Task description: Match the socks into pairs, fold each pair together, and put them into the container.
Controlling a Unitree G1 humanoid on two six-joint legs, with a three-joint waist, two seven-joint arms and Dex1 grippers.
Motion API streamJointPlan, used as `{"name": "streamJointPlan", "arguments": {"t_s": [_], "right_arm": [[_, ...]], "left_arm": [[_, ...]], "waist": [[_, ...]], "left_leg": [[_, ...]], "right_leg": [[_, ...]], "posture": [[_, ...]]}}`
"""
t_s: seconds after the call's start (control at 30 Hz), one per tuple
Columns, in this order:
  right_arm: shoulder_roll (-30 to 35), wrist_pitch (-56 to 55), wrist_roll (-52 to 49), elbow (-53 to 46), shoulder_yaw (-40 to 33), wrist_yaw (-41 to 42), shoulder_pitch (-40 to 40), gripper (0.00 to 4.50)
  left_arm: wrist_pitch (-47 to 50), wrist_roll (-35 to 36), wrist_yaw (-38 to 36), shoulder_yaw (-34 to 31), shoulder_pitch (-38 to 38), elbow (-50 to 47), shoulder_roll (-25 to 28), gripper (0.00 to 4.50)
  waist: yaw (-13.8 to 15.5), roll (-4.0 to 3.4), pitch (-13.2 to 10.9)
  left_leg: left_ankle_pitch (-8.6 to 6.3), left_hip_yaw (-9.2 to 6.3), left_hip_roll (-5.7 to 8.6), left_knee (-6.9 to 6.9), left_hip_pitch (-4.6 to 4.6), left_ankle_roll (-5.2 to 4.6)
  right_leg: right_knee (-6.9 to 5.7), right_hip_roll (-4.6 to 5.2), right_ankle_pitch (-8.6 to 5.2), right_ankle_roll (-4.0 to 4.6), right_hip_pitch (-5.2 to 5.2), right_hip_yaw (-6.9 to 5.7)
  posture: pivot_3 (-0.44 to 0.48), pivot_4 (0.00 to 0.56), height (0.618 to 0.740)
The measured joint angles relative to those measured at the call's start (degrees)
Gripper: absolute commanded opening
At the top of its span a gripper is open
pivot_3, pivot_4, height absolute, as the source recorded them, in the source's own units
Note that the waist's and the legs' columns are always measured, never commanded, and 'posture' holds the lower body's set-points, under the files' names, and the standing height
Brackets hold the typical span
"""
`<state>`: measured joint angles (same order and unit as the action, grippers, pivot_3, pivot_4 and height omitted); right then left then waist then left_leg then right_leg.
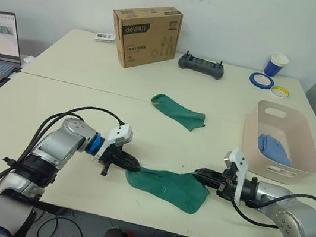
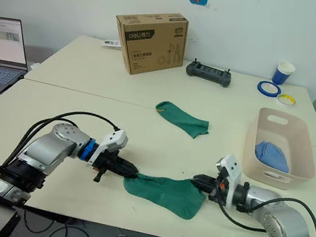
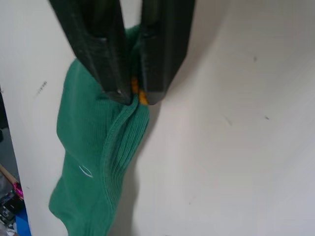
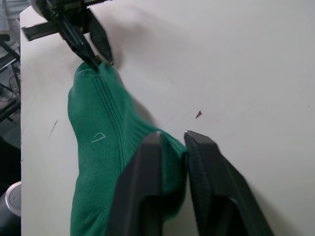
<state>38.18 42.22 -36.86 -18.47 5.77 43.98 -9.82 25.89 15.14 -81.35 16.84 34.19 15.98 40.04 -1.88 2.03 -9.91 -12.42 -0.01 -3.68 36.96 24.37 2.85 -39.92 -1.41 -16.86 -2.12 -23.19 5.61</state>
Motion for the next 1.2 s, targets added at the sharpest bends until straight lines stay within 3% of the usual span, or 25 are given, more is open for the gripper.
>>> {"name": "streamJointPlan", "arguments": {"t_s": [0.2,0.23,0.4,0.43,0.53,0.8,0.87,1.2], "right_arm": [[1.7,-0.8,0.2,-0.2,-4.2,1.0,0.5,3.73],[1.9,-0.8,0.0,-0.4,-4.8,1.2,0.5,3.74],[4.6,-6.8,3.6,-6.3,-3.7,5.1,1.8,3.74],[4.6,-8.5,5.0,-6.6,-2.8,5.4,1.8,3.56],[3.2,-13.2,9.4,-6.5,0.7,6.2,1.8,2.84],[0.5,-22.9,19.6,-2.4,9.2,8.1,2.0,0.00],[1.1,-25.8,22.3,-0.2,10.1,8.6,3.7,0.00],[2.4,-31.3,24.6,3.3,7.4,9.0,8.7,0.00]], "left_arm": [[-0.1,0.8,2.0,-4.3,0.1,0.5,-0.1,3.44],[-0.3,1.0,2.1,-5.2,0.0,0.5,-0.1,3.74],[-3.4,4.1,2.6,-10.6,-3.6,-5.0,0.3,3.74],[-4.7,4.0,2.1,-10.5,-4.5,-6.7,0.3,3.76],[-9.3,2.8,2.0,-9.6,-7.4,-9.9,0.0,3.15],[-18.7,-1.1,3.0,-5.5,-13.5,-15.3,-1.9,0.52],[-22.5,-3.7,4.0,-4.6,-14.4,-12.5,-1.9,0.06],[-29.4,-5.2,5.6,-6.1,-14.2,-3.4,-0.6,0.06]], "waist": [[-0.1,0.00,0.0],[-0.1,0.00,0.0],[-0.1,0.00,0.0],[-0.1,0.00,0.0],[0.0,0.00,0.0],[0.0,-0.02,0.0],[0.0,-0.02,0.0],[0.0,-0.03,0.0]], "left_leg": [[0.00,-0.04,-0.01,-0.03,0.00,0.00],[0.00,-0.04,-0.01,-0.03,0.00,0.00],[0.00,-0.03,-0.01,-0.03,0.00,0.00],[0.00,-0.02,-0.01,-0.03,0.00,0.00],[0.00,0.00,-0.01,0.00,-0.02,0.01],[0.00,0.02,-0.01,0.00,-0.03,0.01],[0.00,0.03,-0.01,0.01,-0.03,0.01],[0.00,0.06,-0.01,0.01,-0.08,0.01]], "right_leg": [[-0.01,-0.02,0.00,0.00,-0.01,-0.03],[-0.01,-0.02,0.00,0.00,-0.01,-0.02],[0.01,0.00,0.00,0.00,0.00,-0.01],[0.01,0.01,0.00,0.00,0.01,-0.01],[-0.01,0.01,0.02,-0.03,0.01,0.00],[0.00,0.01,0.03,-0.04,0.01,0.02],[0.00,0.01,0.03,-0.03,0.01,0.02],[-0.02,0.02,0.04,-0.05,0.04,0.04]], "posture": [[0.000,0.150,0.740],[0.000,0.150,0.740],[0.000,0.150,0.740],[0.000,0.150,0.740],[0.000,0.150,0.740],[0.000,0.150,0.740],[0.000,0.150,0.740],[0.000,0.150,0.740]]}}
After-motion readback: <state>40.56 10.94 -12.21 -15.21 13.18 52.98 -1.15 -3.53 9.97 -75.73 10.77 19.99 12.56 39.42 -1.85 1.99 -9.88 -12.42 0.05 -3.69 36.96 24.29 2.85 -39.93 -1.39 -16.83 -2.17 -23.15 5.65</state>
